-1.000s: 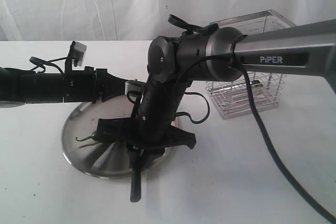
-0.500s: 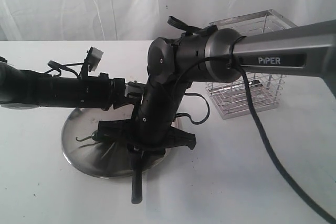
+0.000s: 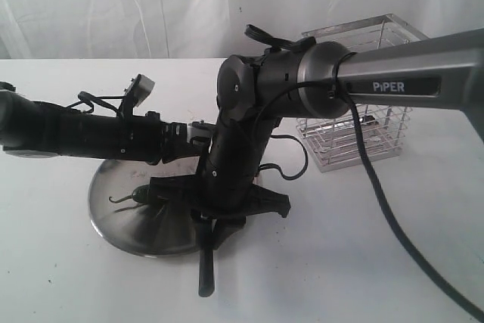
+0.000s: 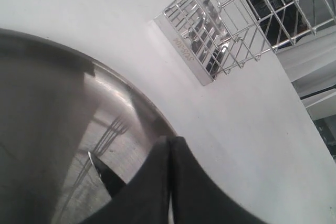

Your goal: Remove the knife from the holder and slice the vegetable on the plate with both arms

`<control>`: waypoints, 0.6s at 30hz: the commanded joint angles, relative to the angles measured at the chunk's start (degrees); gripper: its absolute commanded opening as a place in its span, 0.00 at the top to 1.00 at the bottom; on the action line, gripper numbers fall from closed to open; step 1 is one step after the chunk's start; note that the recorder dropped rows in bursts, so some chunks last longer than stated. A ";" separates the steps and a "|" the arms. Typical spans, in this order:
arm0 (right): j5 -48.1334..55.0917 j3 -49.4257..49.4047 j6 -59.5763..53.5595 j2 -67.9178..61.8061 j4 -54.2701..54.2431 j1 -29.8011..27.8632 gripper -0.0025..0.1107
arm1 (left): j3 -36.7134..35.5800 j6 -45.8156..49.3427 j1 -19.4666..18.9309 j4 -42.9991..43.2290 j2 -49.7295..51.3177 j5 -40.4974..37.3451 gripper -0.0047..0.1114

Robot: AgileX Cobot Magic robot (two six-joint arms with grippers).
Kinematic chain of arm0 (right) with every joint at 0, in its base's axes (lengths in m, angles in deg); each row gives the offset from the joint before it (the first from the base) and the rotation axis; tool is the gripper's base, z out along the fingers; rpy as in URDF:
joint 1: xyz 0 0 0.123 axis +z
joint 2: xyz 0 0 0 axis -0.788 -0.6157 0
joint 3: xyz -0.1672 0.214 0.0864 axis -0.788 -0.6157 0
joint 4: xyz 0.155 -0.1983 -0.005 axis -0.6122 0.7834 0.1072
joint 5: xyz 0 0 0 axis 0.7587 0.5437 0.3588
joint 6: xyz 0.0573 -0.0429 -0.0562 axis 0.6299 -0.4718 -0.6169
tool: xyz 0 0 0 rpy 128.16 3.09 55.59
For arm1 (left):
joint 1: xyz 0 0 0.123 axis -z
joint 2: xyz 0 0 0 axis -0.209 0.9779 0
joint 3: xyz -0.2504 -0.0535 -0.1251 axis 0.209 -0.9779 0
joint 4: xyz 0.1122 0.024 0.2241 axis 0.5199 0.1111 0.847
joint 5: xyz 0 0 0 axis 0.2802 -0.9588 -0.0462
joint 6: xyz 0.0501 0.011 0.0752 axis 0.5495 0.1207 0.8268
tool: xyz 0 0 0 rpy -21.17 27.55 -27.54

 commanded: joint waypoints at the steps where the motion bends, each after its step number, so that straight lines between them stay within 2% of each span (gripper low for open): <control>1: -2.06 0.20 -2.64 0.43 -0.64 0.32 0.98 | -0.27 1.48 1.54 1.32 -0.14 0.25 0.96; 18: -3.54 3.36 -2.67 0.53 0.17 1.44 0.98 | -0.27 1.48 1.54 0.83 -0.14 0.34 0.96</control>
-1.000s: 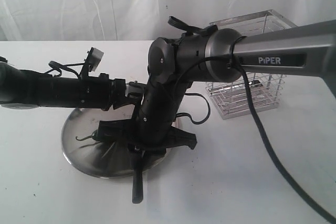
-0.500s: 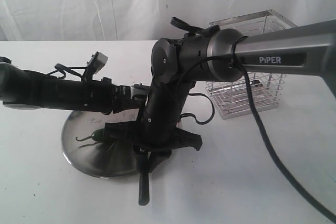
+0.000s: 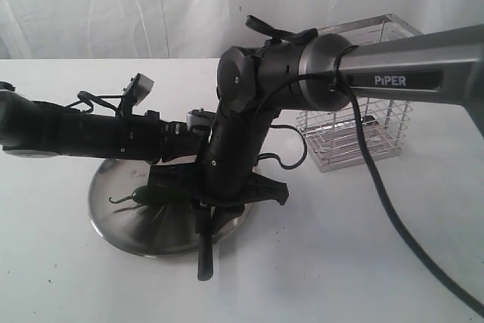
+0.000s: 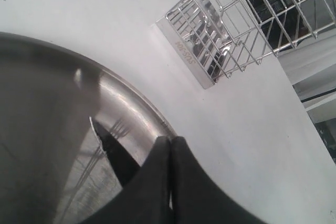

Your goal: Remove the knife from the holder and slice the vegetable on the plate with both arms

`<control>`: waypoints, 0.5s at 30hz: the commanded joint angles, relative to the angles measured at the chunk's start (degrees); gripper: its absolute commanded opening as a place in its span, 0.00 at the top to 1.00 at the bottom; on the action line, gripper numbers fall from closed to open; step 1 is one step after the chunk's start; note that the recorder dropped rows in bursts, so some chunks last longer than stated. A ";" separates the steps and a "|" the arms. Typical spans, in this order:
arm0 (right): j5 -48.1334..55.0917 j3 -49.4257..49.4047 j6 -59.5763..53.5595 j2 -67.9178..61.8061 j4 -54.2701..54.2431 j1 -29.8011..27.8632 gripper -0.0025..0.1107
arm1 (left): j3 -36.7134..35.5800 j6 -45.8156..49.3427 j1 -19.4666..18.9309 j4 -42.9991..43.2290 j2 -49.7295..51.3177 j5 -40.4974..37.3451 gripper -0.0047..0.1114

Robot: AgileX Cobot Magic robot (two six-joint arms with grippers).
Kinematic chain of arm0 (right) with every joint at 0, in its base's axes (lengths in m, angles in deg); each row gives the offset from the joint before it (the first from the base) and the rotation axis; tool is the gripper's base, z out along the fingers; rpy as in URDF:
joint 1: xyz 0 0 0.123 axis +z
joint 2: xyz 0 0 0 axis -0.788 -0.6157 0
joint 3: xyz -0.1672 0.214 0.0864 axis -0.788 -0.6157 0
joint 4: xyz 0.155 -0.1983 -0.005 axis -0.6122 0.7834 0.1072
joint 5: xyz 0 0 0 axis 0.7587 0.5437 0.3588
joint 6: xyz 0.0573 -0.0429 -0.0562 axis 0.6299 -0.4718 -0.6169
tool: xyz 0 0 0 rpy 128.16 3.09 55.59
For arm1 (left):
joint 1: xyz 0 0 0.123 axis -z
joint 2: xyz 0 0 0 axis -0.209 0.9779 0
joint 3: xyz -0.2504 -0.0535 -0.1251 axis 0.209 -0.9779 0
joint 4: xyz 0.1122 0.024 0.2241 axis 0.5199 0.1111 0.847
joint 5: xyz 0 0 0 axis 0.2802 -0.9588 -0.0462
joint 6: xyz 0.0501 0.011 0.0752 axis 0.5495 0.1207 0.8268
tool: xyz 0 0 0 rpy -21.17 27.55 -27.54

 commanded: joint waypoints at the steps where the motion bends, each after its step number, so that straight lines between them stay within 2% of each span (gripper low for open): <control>1: -2.11 1.57 -3.12 0.46 -1.37 1.80 0.98 | -0.27 1.25 1.45 1.22 -0.14 -0.02 0.96; 7: -1.82 1.57 -4.60 0.46 -2.42 2.28 0.98 | -0.27 1.25 1.45 1.21 -0.14 -0.25 0.96; 15: -0.96 1.57 -6.15 -0.70 -4.97 2.28 0.98 | -0.27 1.50 1.45 -0.81 -0.26 -4.37 0.96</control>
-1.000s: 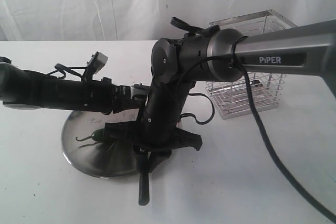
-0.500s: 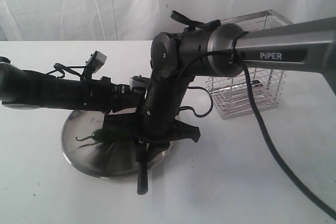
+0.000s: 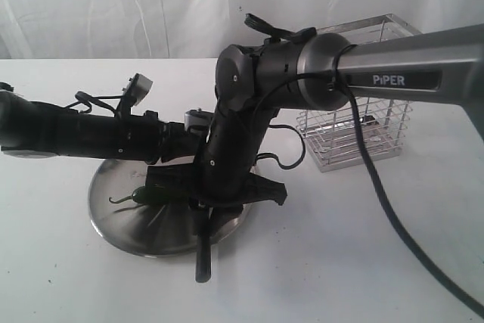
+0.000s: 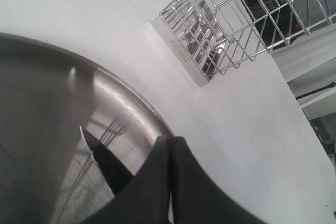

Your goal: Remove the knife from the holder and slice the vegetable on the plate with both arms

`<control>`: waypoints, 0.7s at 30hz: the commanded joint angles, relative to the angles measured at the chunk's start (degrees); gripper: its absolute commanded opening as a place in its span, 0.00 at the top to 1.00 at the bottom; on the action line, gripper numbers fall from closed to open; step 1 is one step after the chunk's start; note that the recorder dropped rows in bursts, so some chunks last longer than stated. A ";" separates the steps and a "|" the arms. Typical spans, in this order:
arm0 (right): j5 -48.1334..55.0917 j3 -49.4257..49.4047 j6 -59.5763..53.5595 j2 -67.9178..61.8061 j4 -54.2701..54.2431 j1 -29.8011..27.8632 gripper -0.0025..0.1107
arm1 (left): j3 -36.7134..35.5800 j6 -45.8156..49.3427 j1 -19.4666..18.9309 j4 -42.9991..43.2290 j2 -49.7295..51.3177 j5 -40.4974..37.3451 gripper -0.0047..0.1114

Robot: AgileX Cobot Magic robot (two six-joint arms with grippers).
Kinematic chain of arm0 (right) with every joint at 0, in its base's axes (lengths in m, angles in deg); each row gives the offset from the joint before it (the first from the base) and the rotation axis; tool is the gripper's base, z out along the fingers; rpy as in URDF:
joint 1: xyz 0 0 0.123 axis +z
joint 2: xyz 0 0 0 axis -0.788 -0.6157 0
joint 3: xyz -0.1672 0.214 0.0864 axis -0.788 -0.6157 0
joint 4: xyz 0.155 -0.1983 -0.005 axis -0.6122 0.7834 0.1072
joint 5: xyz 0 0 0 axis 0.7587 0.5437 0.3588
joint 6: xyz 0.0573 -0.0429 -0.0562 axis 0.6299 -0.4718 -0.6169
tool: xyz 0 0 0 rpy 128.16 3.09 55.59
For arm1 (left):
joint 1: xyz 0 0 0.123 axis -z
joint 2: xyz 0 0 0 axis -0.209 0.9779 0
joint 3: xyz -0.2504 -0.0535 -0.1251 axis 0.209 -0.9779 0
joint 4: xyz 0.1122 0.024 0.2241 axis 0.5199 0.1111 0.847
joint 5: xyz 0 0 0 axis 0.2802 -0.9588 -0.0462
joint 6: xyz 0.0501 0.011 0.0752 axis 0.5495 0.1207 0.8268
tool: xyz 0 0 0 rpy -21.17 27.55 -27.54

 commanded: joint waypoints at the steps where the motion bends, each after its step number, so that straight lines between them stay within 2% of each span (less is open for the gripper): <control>1: -1.96 1.10 -5.14 -0.25 -4.11 2.09 0.98 | -0.27 0.98 1.67 -0.91 -0.26 -2.55 0.96; 7: -1.96 1.10 -5.14 -0.48 -4.15 2.09 0.98 | -0.27 2.82 1.67 -1.47 -0.26 -3.98 0.96; 13: -0.77 1.10 -5.98 -2.50 -5.49 2.09 0.98 | -0.27 5.67 0.63 -2.63 -0.26 -10.35 0.96; 21: -1.26 1.25 -5.98 -2.85 -4.84 2.42 0.98 | -0.27 4.97 -1.62 -1.36 -0.15 -4.17 0.96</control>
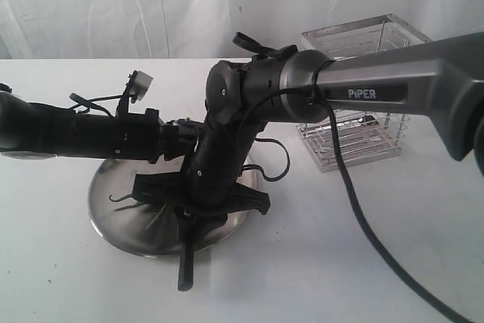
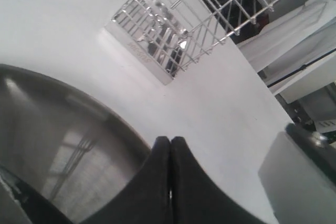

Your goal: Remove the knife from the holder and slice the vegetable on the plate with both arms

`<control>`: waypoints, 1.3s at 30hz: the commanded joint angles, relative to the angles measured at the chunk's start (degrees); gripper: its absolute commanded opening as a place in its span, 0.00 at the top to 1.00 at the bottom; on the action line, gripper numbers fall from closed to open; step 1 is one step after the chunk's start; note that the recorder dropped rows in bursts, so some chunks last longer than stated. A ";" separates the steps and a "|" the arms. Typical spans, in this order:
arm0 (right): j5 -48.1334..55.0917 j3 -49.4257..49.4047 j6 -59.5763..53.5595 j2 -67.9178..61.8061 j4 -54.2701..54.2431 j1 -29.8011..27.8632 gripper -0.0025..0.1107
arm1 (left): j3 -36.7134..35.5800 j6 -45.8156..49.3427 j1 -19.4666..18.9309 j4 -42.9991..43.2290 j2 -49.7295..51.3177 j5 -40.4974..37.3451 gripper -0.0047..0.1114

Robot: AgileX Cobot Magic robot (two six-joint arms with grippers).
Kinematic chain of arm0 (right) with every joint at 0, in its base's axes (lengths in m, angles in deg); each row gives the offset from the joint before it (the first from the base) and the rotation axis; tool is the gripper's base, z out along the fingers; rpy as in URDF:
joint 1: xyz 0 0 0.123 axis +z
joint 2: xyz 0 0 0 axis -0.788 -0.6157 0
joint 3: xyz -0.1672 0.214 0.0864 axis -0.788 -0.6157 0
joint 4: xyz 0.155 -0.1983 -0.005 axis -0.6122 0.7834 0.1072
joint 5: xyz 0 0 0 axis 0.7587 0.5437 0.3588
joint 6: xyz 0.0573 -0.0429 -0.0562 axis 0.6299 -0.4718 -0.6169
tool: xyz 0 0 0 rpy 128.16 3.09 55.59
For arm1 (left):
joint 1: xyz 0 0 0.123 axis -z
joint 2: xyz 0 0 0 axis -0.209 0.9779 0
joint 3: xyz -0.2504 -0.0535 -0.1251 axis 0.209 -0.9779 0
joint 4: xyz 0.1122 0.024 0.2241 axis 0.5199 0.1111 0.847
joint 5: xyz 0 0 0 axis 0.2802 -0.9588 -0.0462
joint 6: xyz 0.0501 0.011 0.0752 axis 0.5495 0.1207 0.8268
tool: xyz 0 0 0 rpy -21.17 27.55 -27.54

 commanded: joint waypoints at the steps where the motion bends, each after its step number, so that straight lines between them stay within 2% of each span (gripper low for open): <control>1: 1.27 0.58 -3.18 0.10 -1.09 1.69 0.98 | 0.00 -0.73 -0.59 -1.17 -0.39 2.59 0.96; 11: 1.81 0.58 -1.33 0.51 0.86 1.69 0.98 | 0.00 -2.78 -0.59 5.05 -0.39 7.87 0.96; 20: 5.64 0.58 0.77 2.15 3.55 1.69 0.98 | 0.00 -2.78 -0.59 1.24 -0.39 4.55 0.96; 32: 10.68 5.21 0.42 1.93 2.77 1.14 0.98 | 0.00 -1.74 -0.59 2.06 -0.39 0.21 0.96; 39: 10.68 5.21 0.42 1.93 2.77 0.88 0.98 | 0.00 -3.39 -0.59 4.69 -0.39 5.68 0.96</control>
